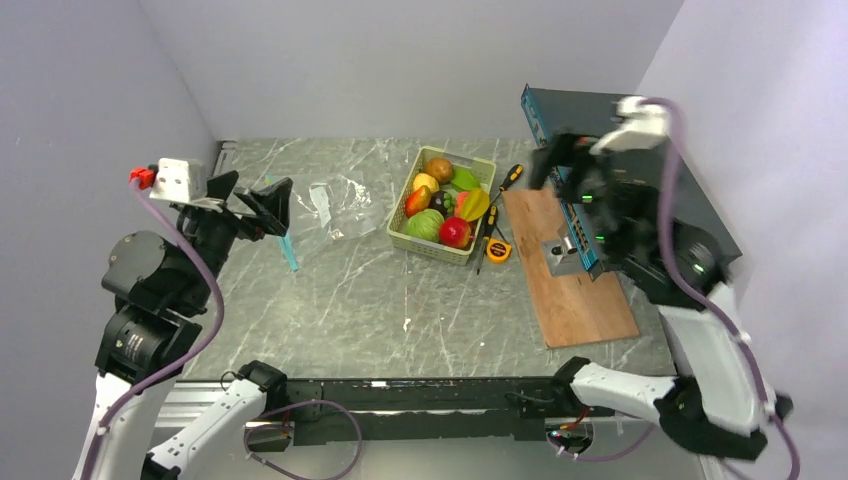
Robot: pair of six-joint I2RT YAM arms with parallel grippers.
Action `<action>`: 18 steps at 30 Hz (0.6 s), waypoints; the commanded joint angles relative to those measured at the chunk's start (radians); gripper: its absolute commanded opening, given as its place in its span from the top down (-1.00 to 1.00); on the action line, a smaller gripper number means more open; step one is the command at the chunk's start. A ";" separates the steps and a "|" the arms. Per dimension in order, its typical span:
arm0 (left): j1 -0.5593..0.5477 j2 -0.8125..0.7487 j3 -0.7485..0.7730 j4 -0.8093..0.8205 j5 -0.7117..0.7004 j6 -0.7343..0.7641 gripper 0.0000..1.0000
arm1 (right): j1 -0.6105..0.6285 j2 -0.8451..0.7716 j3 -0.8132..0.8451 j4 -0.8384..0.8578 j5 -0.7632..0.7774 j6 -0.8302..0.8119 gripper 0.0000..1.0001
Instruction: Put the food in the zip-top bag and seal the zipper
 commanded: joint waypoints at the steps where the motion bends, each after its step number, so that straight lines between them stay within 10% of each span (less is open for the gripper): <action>1: -0.004 0.036 -0.021 0.018 -0.024 0.026 -0.99 | 0.385 0.206 0.064 -0.122 0.407 -0.054 -1.00; 4: -0.003 0.050 -0.040 0.042 -0.057 0.060 -0.99 | 0.556 0.280 0.044 0.009 0.469 -0.146 -1.00; 18: -0.002 -0.043 -0.392 0.278 -0.214 0.262 -0.99 | 0.546 0.466 -0.241 0.344 0.052 -0.164 -0.99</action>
